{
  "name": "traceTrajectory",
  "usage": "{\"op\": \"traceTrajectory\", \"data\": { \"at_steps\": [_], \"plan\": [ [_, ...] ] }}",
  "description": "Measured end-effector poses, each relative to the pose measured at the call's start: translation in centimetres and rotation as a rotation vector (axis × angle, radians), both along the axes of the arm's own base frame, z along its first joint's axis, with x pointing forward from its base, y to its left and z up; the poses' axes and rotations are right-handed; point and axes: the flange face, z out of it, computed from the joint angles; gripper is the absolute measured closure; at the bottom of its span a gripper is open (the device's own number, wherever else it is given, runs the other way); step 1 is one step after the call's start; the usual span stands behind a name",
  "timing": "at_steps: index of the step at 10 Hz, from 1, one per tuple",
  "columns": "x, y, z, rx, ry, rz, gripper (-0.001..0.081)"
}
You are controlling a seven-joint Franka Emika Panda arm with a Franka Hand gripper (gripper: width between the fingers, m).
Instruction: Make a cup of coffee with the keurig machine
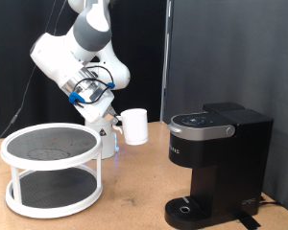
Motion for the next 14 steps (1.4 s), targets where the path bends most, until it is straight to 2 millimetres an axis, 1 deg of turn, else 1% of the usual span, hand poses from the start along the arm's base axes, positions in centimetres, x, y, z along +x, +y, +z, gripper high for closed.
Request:
{"op": "traceTrajectory", "data": {
  "at_steps": [2,3,8,10,14],
  "plan": [
    [0.2,-0.1,-0.5,0.018,0.044,-0.037,0.0799],
    [0.6,-0.2,-1.3,0.010,0.072,-0.060,0.0799],
    [3.1,0.5,-7.3,-0.080,0.179,-0.094,0.0799],
    [4.2,1.5,-8.9,-0.082,0.173,-0.071,0.0799],
    [5.6,4.4,-11.1,-0.119,0.129,-0.014,0.0799]
  ]
}}
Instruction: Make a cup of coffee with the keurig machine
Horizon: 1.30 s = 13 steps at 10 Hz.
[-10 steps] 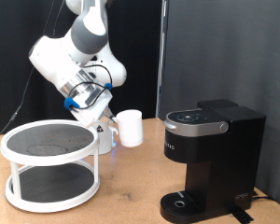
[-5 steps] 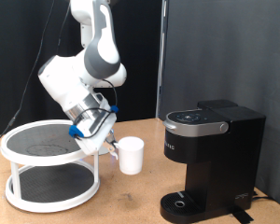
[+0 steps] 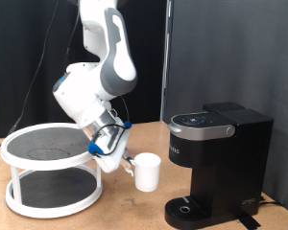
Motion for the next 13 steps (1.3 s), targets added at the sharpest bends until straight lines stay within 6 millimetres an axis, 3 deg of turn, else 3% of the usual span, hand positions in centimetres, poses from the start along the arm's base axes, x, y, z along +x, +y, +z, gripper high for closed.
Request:
{"op": "traceTrajectory", "data": {
  "at_steps": [9,13],
  "plan": [
    [1.3,7.4,-3.2,-0.029,-0.079,0.032,0.0799],
    [2.1,9.3,-4.4,-0.036,-0.082,0.011,0.0799]
  ]
}}
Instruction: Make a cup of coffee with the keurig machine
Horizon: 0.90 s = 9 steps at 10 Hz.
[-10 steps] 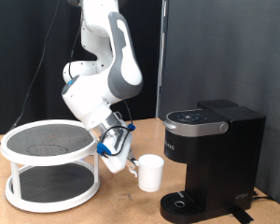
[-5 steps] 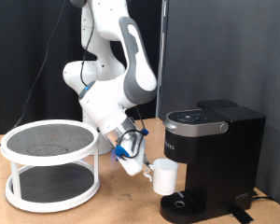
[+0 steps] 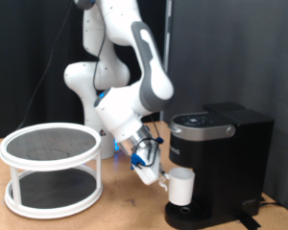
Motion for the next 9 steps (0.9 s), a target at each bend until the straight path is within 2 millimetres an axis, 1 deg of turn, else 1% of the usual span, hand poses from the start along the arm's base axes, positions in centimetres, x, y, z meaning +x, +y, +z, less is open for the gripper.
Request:
{"op": "traceTrajectory", "data": {
  "at_steps": [4,9],
  "plan": [
    [0.3,0.7,-1.5,0.000,0.011,0.006,0.0799],
    [0.1,0.9,-2.4,0.010,0.014,0.006,0.0799]
  ]
}}
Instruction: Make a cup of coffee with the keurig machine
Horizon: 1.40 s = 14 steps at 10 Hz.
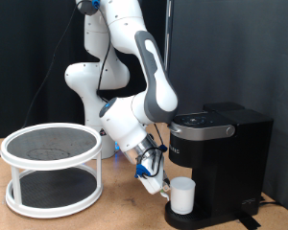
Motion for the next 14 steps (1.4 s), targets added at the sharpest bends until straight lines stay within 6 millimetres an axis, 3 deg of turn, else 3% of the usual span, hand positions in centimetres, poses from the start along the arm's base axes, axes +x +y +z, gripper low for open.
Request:
{"op": "traceTrajectory", "data": {
  "at_steps": [1,2,3,4,5,6,10,14],
  "plan": [
    [0.0,0.0,0.0,0.000,0.000,0.000,0.0592],
    [0.0,0.0,0.0,0.004,0.000,0.001,0.0457],
    [-0.1,-0.1,0.0,0.015,0.003,0.006,0.0457],
    [-0.5,-0.3,0.1,0.027,0.005,0.015,0.0288],
    [-1.1,-0.8,0.3,0.043,0.009,0.039,0.0288],
    [-1.9,-1.5,0.7,0.062,0.015,0.061,0.0133],
    [-4.5,-4.1,2.9,0.086,-0.014,0.050,0.0072],
    [-5.2,-3.4,3.7,0.156,-0.002,0.122,0.0072]
  ]
}}
